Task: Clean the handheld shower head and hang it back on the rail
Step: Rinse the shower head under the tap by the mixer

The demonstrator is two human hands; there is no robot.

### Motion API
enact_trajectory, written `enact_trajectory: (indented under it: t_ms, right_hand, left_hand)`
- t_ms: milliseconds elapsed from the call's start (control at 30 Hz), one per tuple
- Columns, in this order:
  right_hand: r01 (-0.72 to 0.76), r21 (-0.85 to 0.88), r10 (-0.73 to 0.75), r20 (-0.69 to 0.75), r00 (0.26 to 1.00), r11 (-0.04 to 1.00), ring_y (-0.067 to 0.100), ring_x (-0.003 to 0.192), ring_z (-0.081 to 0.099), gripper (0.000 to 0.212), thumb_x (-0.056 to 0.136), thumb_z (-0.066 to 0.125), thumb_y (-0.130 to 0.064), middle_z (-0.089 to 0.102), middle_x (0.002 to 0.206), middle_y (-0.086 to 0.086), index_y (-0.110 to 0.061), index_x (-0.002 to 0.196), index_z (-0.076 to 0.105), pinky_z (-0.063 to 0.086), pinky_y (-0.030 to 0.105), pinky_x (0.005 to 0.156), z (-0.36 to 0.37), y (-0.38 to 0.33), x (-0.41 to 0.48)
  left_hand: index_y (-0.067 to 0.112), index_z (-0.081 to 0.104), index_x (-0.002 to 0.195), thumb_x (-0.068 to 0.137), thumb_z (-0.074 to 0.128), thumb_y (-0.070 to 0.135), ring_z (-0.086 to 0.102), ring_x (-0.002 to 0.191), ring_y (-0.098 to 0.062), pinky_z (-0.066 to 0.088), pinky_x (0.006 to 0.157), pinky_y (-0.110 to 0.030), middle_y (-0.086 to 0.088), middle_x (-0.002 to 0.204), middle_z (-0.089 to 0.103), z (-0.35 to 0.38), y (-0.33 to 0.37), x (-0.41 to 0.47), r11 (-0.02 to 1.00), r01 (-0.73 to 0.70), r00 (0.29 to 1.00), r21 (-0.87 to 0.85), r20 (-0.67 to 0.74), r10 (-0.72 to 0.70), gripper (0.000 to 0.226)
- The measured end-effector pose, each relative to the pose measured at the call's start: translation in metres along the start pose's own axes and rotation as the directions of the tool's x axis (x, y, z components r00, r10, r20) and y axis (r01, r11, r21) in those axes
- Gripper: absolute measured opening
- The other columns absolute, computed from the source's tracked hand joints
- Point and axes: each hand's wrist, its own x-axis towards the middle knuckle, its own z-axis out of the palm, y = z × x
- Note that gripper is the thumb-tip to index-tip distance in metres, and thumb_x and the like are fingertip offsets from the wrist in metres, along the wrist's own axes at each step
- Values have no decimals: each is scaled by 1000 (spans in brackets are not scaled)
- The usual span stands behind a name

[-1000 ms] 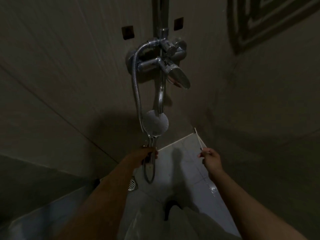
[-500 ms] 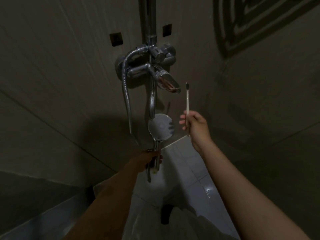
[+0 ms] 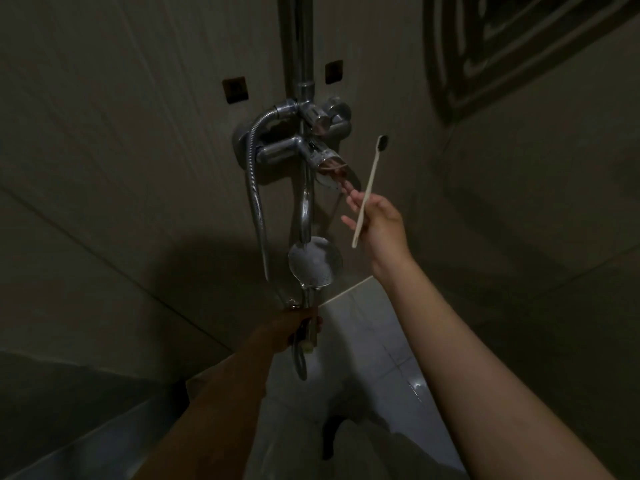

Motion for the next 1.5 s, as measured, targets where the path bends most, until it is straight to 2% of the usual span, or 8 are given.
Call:
enact_trajectory:
  t_ms: [333, 733, 867, 1000, 1200, 1267, 1367, 1500]
  right_hand:
    - [-48, 37, 47, 9, 999, 998, 7, 89, 57, 24, 100, 41, -11, 55, 99, 4, -12, 79, 52, 57, 18, 63, 12, -3, 6]
    - [-129, 145, 131, 0, 991, 981, 11, 101, 56, 19, 99, 43, -10, 58, 110, 6, -11, 86, 57, 56, 21, 57, 8, 0, 3]
    - [-132, 156, 139, -39, 989, 979, 15, 111, 54, 20, 100, 40, -9, 57, 119, 7, -11, 87, 55, 56, 21, 56, 4, 5, -5]
    - [-152, 160, 165, -73, 984, 975, 16, 113, 54, 20, 99, 40, -10, 57, 121, 6, -12, 88, 56, 56, 22, 57, -7, 7, -15]
    - [-146, 132, 161, -108, 981, 980, 14, 112, 56, 18, 99, 41, -11, 57, 127, 6, -13, 92, 57, 54, 23, 60, -24, 6, -30]
    - [-135, 120, 151, -136, 979, 984, 15, 111, 56, 18, 99, 41, -11, 57, 126, 6, -13, 91, 58, 53, 24, 63, -30, 6, -35]
    - [-122, 94, 137, -178, 974, 988, 17, 115, 55, 19, 99, 40, -11, 57, 126, 8, -13, 90, 57, 51, 26, 67, -40, 7, -42]
    - [-115, 85, 132, -229, 965, 990, 15, 107, 57, 16, 99, 40, -10, 57, 127, 11, -13, 90, 52, 50, 25, 65, -49, 5, -50]
  left_hand:
    - [3, 61, 88, 94, 53, 12, 69, 57, -12, 54, 49, -22, -4, 65, 71, -4, 6, -3, 1000, -2, 1000, -12, -11, 2, 13]
    - [6, 60, 75, 92, 56, 13, 62, 49, -11, 49, 42, -18, -9, 69, 61, 5, 5, -7, 988, -53, 977, 146, -197, 81, 19]
    - [10, 61, 73, 88, 61, 10, 57, 63, -17, 51, 48, -18, -9, 71, 61, 5, 0, -6, 971, -90, 960, 223, -242, 145, 16]
    - [6, 64, 78, 79, 69, 4, 59, 70, -28, 52, 71, -37, -26, 89, 66, 9, -9, -5, 963, -112, 936, 246, -299, 185, 6]
    - [-4, 57, 106, 66, 77, -2, 56, 63, -22, 49, 49, -24, -14, 83, 61, 29, -7, -14, 951, -94, 933, 295, -307, 187, 45]
    - [-1, 57, 98, 68, 76, -2, 56, 60, -20, 45, 46, -22, -11, 78, 58, 38, -7, -18, 936, -99, 934, 337, -294, 204, 36]
    - [4, 56, 74, 74, 71, -4, 45, 27, -10, 35, 30, -15, -11, 59, 50, 53, -5, -29, 929, -107, 952, 355, -234, 199, 16]
    - [2, 58, 91, 78, 72, 10, 51, 33, -5, 37, 29, -15, -7, 66, 53, 75, 0, -40, 901, -97, 947, 422, -238, 214, 21]
